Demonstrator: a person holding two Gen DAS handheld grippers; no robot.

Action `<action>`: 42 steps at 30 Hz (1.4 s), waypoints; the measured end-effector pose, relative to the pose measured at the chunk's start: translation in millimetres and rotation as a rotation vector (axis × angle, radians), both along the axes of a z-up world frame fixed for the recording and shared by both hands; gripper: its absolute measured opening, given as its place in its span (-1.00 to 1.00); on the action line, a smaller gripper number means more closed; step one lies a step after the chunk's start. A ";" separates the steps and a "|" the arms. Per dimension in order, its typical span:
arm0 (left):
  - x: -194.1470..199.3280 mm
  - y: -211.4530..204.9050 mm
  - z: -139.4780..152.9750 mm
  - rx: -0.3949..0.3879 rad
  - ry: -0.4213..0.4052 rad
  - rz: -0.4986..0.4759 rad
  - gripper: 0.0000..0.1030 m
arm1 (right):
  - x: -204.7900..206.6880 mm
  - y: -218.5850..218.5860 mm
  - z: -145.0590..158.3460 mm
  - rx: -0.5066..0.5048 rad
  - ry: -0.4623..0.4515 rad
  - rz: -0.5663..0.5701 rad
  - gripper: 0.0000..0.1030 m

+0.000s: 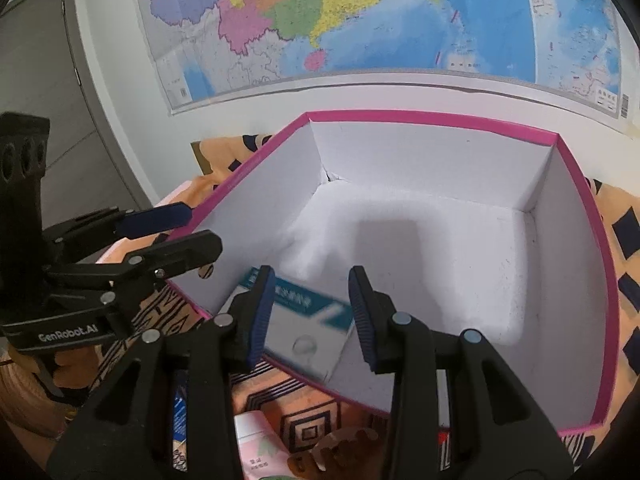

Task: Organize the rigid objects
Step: 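Carry the medicine box into the pink box and open the left gripper, then move the right gripper to the brown wooden rake and grasp its handle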

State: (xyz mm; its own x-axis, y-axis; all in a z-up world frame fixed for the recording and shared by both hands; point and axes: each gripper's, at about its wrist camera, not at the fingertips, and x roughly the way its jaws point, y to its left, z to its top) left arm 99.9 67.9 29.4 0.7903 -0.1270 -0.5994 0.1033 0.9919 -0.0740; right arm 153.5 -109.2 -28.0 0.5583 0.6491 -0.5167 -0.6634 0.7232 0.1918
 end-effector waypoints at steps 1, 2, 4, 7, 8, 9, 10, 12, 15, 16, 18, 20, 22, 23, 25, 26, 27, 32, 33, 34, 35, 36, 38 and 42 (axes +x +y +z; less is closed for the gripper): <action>-1.1 0.6 0.6 -0.006 -0.002 0.001 0.09 | -2.2 -3.7 1.3 0.011 -0.002 -0.001 -0.21; -4.0 2.2 2.1 -0.017 -0.006 -0.001 0.10 | -3.6 -5.5 2.7 0.017 -0.005 -0.003 -0.21; -9.5 3.4 4.7 -0.029 -0.015 -0.004 0.10 | -9.6 -12.9 6.1 0.038 -0.009 -0.006 -0.21; -21.5 4.3 9.7 -0.044 -0.033 -0.017 0.14 | -20.7 -22.3 11.6 0.068 -0.016 -0.006 -0.21; -24.5 4.1 10.9 -0.048 -0.035 -0.021 0.16 | -25.7 -26.3 13.9 0.080 -0.021 -0.004 -0.20; -29.0 4.3 12.5 -0.054 -0.041 -0.022 0.16 | -30.4 -29.1 15.9 0.089 -0.024 0.000 -0.20; -33.4 4.4 14.0 -0.058 -0.047 -0.023 0.17 | -35.4 -32.1 17.9 0.097 -0.027 0.004 -0.19; -41.7 4.9 15.8 -0.072 -0.054 -0.031 0.22 | -45.9 -38.0 21.0 0.113 -0.035 0.009 -0.15; -53.7 6.1 17.4 -0.076 -0.064 -0.028 0.24 | -59.3 -45.2 23.0 0.127 -0.043 0.015 -0.12; -57.9 6.6 17.4 -0.075 -0.066 -0.024 0.26 | -63.4 -47.9 23.0 0.131 -0.044 0.016 -0.11; -64.6 8.1 16.9 -0.075 -0.073 -0.013 0.38 | -71.1 -54.6 21.4 0.145 -0.043 0.016 -0.09; -71.1 9.8 15.0 -0.086 -0.072 -0.011 0.43 | -77.1 -60.7 17.2 0.141 -0.040 0.001 0.00; -77.1 10.2 11.9 -0.093 -0.067 -0.009 0.47 | -80.6 -66.7 12.9 0.138 -0.036 -0.015 0.00; -79.7 9.6 10.3 -0.094 -0.063 -0.009 0.49 | -82.8 -70.1 9.5 0.135 -0.030 -0.020 0.00; -84.1 6.1 5.5 -0.091 -0.052 -0.013 0.49 | -85.4 -75.8 3.0 0.120 -0.022 -0.039 0.00; -86.0 3.7 2.9 -0.093 -0.045 -0.019 0.49 | -85.9 -78.9 -1.5 0.108 -0.013 -0.050 0.00; -87.6 1.3 0.5 -0.097 -0.039 -0.025 0.49 | -86.1 -81.6 -5.7 0.100 -0.002 -0.057 0.00; -92.7 -16.8 -14.6 -0.100 0.005 -0.075 0.49 | -86.9 -93.5 -29.4 0.068 0.055 -0.093 0.00; -93.2 -20.7 -17.1 -0.104 0.013 -0.088 0.49 | -86.8 -94.4 -32.7 0.059 0.061 -0.098 0.00; -93.8 -25.0 -19.1 -0.105 0.019 -0.098 0.49 | -86.4 -94.5 -36.2 0.045 0.064 -0.104 0.00; -94.7 -29.0 -21.1 -0.105 0.025 -0.108 0.49 | -85.3 -94.0 -40.3 0.023 0.070 -0.110 0.00; -95.2 -33.3 -23.1 -0.103 0.031 -0.119 0.49 | -84.2 -93.4 -44.2 0.005 0.077 -0.116 0.00; -96.3 -41.7 -26.5 -0.100 0.040 -0.139 0.49 | -81.2 -91.1 -51.9 -0.026 0.093 -0.112 0.00; -96.2 -54.1 -33.0 -0.092 0.061 -0.171 0.49 | -80.3 -85.5 -62.2 -0.081 0.095 -0.101 -0.12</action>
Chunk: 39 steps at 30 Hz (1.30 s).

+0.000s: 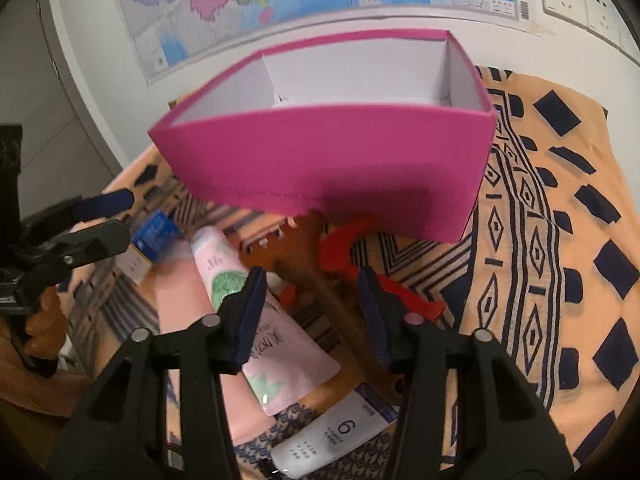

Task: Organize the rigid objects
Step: 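Move the right gripper to the brown wooden rake and grasp its handle, then lift the wooden rake with the right gripper and lower it into the pink box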

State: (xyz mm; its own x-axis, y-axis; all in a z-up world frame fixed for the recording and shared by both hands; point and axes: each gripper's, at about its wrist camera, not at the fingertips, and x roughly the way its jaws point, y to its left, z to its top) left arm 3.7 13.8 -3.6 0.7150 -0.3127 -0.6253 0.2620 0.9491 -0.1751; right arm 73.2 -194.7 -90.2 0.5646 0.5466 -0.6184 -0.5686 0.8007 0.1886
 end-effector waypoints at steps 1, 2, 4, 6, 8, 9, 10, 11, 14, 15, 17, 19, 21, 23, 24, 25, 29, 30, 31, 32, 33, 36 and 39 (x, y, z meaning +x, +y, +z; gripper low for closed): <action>0.4 -2.1 -1.6 0.001 0.006 -0.004 0.49 | -0.1 2.3 -1.4 -0.018 -0.003 0.008 -0.17; 0.7 -3.9 -3.0 0.002 0.011 -0.009 0.49 | -0.4 3.9 -2.7 -0.029 -0.004 0.013 -0.18; 1.6 -6.9 -5.3 0.000 0.020 -0.016 0.49 | 0.6 7.2 -6.0 -0.051 -0.006 0.023 -0.20; 1.2 -9.6 -6.8 0.000 0.025 -0.024 0.49 | 2.9 10.3 -8.4 -0.071 -0.004 0.025 -0.21; 1.4 -11.5 -8.0 0.003 0.029 -0.028 0.49 | 4.7 12.8 -9.1 -0.082 -0.001 0.039 -0.24; 2.0 -12.1 -8.6 0.004 0.032 -0.029 0.49 | 5.6 14.2 -9.9 -0.091 0.000 0.047 -0.24; 2.7 -12.6 -9.2 0.006 0.034 -0.029 0.49 | 6.5 16.0 -10.9 -0.101 0.001 0.053 -0.24; 2.7 -13.0 -9.7 0.008 0.033 -0.028 0.49 | 8.2 17.3 -11.6 -0.101 0.001 0.062 -0.25; 3.4 -12.9 -9.8 0.007 0.036 -0.028 0.49 | 10.4 16.6 -10.5 -0.090 0.007 0.087 -0.53; 3.3 -12.9 -9.8 0.006 0.036 -0.028 0.49 | 11.2 16.0 -10.1 -0.085 0.008 0.094 -0.56; 3.6 -12.5 -10.0 0.005 0.038 -0.028 0.49 | 12.4 16.8 -9.4 -0.076 0.015 0.107 -0.70; 3.5 -12.2 -10.0 0.006 0.039 -0.027 0.49 | 12.4 17.1 -8.4 -0.083 0.012 0.106 -0.70; 3.2 -12.5 -9.9 0.005 0.038 -0.030 0.49 | 11.2 15.6 -7.1 -0.069 0.013 0.106 -0.70; 3.4 -13.9 -9.8 0.000 0.039 -0.037 0.49 | 10.8 12.2 -3.4 -0.031 0.019 0.108 -0.70; 3.6 -15.2 -9.5 -0.003 0.039 -0.043 0.49 | 9.9 10.2 -1.3 -0.018 0.018 0.106 -0.70; 4.0 -16.1 -9.6 -0.004 0.039 -0.049 0.49 | 9.3 8.6 0.8 -0.005 0.016 0.103 -0.70; 6.0 -27.5 -14.5 -0.032 0.068 -0.114 0.49 | 6.1 -1.0 10.1 0.081 0.022 0.106 -0.70; 6.0 -31.1 -15.5 -0.032 0.072 -0.128 0.49 | 5.0 -2.5 11.5 0.098 0.023 0.109 -0.71; 6.4 -35.2 -17.0 -0.031 0.074 -0.143 0.49 | 4.2 -4.1 12.1 0.113 0.025 0.113 -0.71; 7.1 -40.1 -18.8 -0.030 0.076 -0.165 0.49 | 2.8 -6.5 12.5 0.128 0.026 0.116 -0.71; 7.8 -43.6 -19.9 -0.029 0.081 -0.176 0.49 | 2.0 -5.9 12.2 0.134 0.026 0.117 -0.71; 11.4 -54.5 -24.7 -0.028 0.090 -0.219 0.43 | 1.1 -5.5 10.8 0.161 0.040 0.125 -0.71; 13.8 -61.0 -28.3 -0.033 0.100 -0.254 0.13 | 1.4 -3.2 10.1 0.184 0.050 0.128 -0.70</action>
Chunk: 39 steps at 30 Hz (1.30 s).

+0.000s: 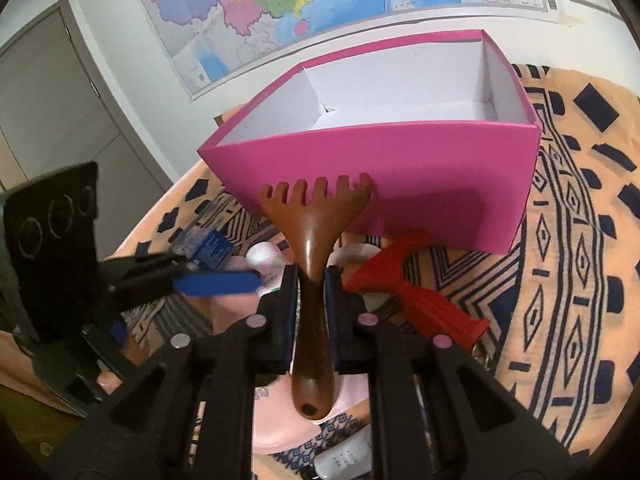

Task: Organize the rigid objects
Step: 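Lift the wooden rake with the right gripper and lower it into the pink box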

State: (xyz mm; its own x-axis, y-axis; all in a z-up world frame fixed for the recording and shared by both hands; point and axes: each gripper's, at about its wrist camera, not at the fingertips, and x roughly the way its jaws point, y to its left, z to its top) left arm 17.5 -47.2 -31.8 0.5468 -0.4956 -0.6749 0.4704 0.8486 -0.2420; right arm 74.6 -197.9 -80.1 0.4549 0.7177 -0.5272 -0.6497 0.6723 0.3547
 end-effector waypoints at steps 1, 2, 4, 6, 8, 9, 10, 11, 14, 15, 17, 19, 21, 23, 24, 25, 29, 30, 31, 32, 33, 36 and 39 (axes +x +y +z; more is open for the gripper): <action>1.8 -1.4 -1.6 -0.005 0.007 -0.008 0.03 | -0.2 0.2 0.4 0.008 0.003 0.002 -0.71; 3.7 -2.5 -3.3 -0.012 0.016 -0.014 -0.08 | -0.2 1.1 1.4 0.017 0.004 0.005 -0.71; 6.8 -3.2 -6.1 -0.020 0.029 -0.022 -0.30 | -1.6 1.0 3.5 0.026 0.004 0.007 -0.70; 8.3 -3.8 -7.4 -0.026 0.033 -0.026 -0.41 | -2.6 0.0 4.3 0.040 0.010 0.013 -0.71; 10.1 -4.3 -6.6 -0.034 0.018 -0.032 -0.53 | -2.6 2.0 4.2 0.041 0.014 0.017 -0.71; 10.1 -4.6 -5.0 -0.031 0.009 -0.031 -0.54 | -2.5 3.2 3.6 0.041 0.019 0.020 -0.70; 10.3 -4.9 -4.2 -0.022 0.003 -0.031 -0.54 | -1.9 3.9 3.1 0.043 0.018 0.019 -0.70; 10.4 -5.0 -4.2 -0.019 0.000 -0.030 -0.54 | -1.0 4.1 2.6 0.049 0.023 0.017 -0.70; 9.3 -3.4 -4.4 -0.008 -0.005 -0.027 -0.54 | 0.2 4.6 1.9 0.056 0.032 0.018 -0.70; 9.4 -3.1 -5.1 -0.004 -0.004 -0.024 -0.54 | 0.4 5.7 1.3 0.051 0.035 0.019 -0.70; 8.9 -4.4 -5.8 0.007 -0.012 -0.025 -0.54 | 1.4 9.5 -1.3 0.026 0.041 0.021 -0.67; 7.7 -6.0 -6.7 0.022 -0.015 -0.028 -0.54 | 3.3 11.1 -3.2 0.021 0.050 0.023 -0.64; 8.3 -9.7 -8.5 0.036 -0.026 -0.029 -0.54 | 5.9 12.1 -4.3 0.022 0.056 0.023 -0.64; 8.1 -10.2 -9.0 0.039 -0.024 -0.031 -0.54 | 7.2 13.4 -5.5 0.020 0.057 0.025 -0.65; 7.5 -9.7 -9.0 0.040 -0.028 -0.031 -0.54 | 8.0 12.7 -5.8 0.024 0.061 0.023 -0.68; 7.0 -9.4 -8.7 0.042 -0.032 -0.030 -0.54 | 8.5 11.7 -5.9 0.034 0.064 0.023 -0.68; 4.7 -12.9 -3.9 0.045 -0.054 -0.029 -0.54 | 3.8 7.2 -0.9 0.050 0.043 0.017 -0.68; 3.4 -12.5 -0.7 0.043 -0.062 -0.030 -0.54 | 1.9 5.3 1.9 0.058 0.036 0.015 -0.68; 2.6 -12.0 2.6 0.037 -0.069 -0.032 -0.54 | -0.1 2.8 6.2 0.065 0.026 0.012 -0.68; 2.5 -11.5 6.2 0.026 -0.073 -0.036 -0.54 | -1.8 0.8 10.1 0.070 0.014 0.009 -0.68; 3.2 -10.6 10.4 0.010 -0.076 -0.041 -0.54 | -3.1 -1.7 14.8 0.077 0.003 0.004 -0.68; 7.1 -9.5 22.4 -0.023 -0.089 -0.053 -0.54 | -5.1 -7.2 29.9 0.088 -0.033 -0.007 -0.68; 16.6 -12.3 34.3 -0.040 -0.105 -0.056 -0.54 | -2.4 -11.3 45.4 0.093 -0.065 -0.021 -0.68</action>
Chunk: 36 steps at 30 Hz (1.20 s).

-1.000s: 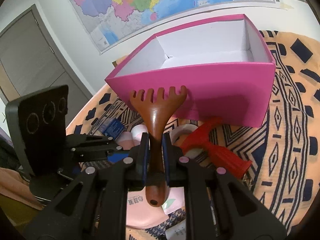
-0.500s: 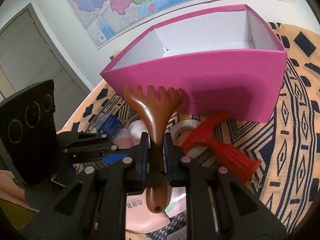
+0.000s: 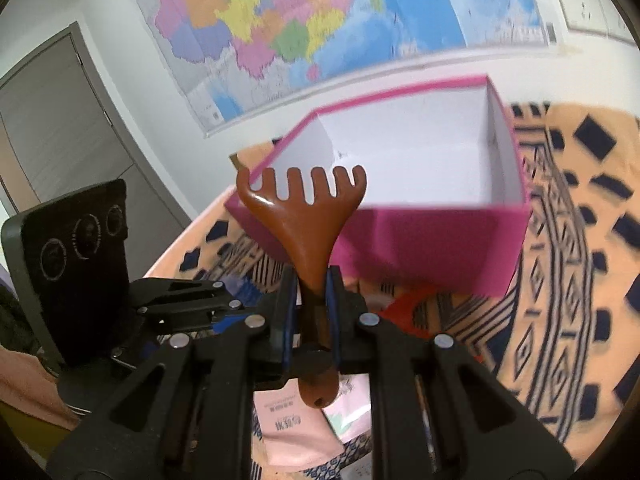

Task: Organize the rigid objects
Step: 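Lift the wooden rake with the right gripper and lower it into the pink box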

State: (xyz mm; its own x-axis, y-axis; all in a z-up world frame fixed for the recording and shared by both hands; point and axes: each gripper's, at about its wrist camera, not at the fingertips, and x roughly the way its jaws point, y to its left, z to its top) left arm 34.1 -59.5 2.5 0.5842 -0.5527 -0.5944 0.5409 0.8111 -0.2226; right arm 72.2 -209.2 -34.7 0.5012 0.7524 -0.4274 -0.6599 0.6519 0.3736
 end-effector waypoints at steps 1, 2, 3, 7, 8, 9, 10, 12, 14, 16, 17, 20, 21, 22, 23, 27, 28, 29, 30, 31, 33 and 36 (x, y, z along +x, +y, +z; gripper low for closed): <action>3.2 -0.8 5.2 -0.003 -0.009 -0.001 -0.54 | 0.9 -0.1 4.6 0.001 -0.008 -0.005 -0.68; 5.2 -2.7 9.0 -0.005 -0.016 -0.001 -0.54 | 2.6 -2.3 10.8 0.000 -0.023 -0.011 -0.68; 9.2 -4.8 13.6 -0.006 -0.026 0.000 -0.54 | 4.3 -3.1 15.9 -0.001 -0.034 -0.017 -0.68; 24.2 -10.3 29.3 -0.007 -0.056 -0.002 -0.54 | 14.5 -5.8 36.5 -0.004 -0.072 -0.041 -0.68; 29.1 -11.8 32.6 -0.008 -0.059 0.000 -0.54 | 18.3 -6.6 41.0 -0.002 -0.077 -0.047 -0.68; 35.4 -13.0 36.9 -0.008 -0.064 0.003 -0.54 | 23.0 -6.9 45.4 0.000 -0.081 -0.052 -0.68; 38.7 -13.8 39.3 -0.009 -0.066 0.003 -0.54 | 27.3 -7.2 49.0 0.001 -0.086 -0.059 -0.68; 50.8 -14.0 45.9 -0.018 -0.062 0.006 -0.54 | 35.9 -9.7 55.8 0.005 -0.092 -0.069 -0.68; 62.2 -13.4 50.3 -0.023 -0.057 0.014 -0.54 | 45.3 -12.1 61.6 0.008 -0.097 -0.084 -0.68; 72.9 -13.0 53.7 -0.027 -0.053 0.022 -0.54 | 53.0 -13.8 66.2 0.008 -0.100 -0.094 -0.68; 77.9 -12.3 55.3 -0.031 -0.049 0.025 -0.54 | 58.4 -14.0 68.9 0.004 -0.101 -0.102 -0.68; 91.7 -11.3 58.7 -0.042 -0.034 0.030 -0.54 | 71.1 -13.3 73.1 -0.006 -0.101 -0.116 -0.68; 96.0 -11.7 58.8 -0.041 -0.028 0.033 -0.54 | 75.0 -12.3 73.3 -0.011 -0.098 -0.118 -0.68; 99.3 -12.5 58.7 -0.037 -0.025 0.038 -0.54 | 78.9 -11.1 73.3 -0.017 -0.095 -0.121 -0.68; 103.3 -13.7 57.7 -0.032 -0.020 0.040 -0.54 | 83.7 -10.0 72.5 -0.025 -0.091 -0.126 -0.68; 113.3 -19.8 51.1 -0.019 0.006 0.044 -0.54 | 97.3 -7.0 65.8 -0.053 -0.072 -0.141 -0.68; 116.0 -21.1 49.4 -0.016 0.013 0.046 -0.54 | 100.4 -6.8 63.5 -0.057 -0.066 -0.144 -0.68; 117.5 -21.9 47.6 -0.013 0.019 0.048 -0.54 | 103.9 -7.1 60.2 -0.058 -0.056 -0.149 -0.68; 120.5 -23.6 45.0 -0.009 0.026 0.050 -0.54 | 106.6 -7.3 57.8 -0.061 -0.050 -0.152 -0.68; 123.8 -25.1 42.4 -0.008 0.035 0.051 -0.54 | 108.8 -7.6 55.4 -0.064 -0.045 -0.156 -0.68; 129.4 -27.0 39.0 -0.007 0.048 0.051 -0.54 | 114.4 -8.1 50.2 -0.067 -0.030 -0.162 -0.68; 134.9 -30.1 36.5 0.003 0.058 0.058 -0.53 | 122.9 -10.3 44.0 -0.064 -0.006 -0.174 -0.68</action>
State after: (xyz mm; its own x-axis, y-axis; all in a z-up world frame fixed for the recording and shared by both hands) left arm 169.0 -89.6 39.0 0.5801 -0.5170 -0.6294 0.4790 0.8415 -0.2499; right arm 195.1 -219.6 9.3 0.6242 0.6251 -0.4687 -0.5368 0.7790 0.3240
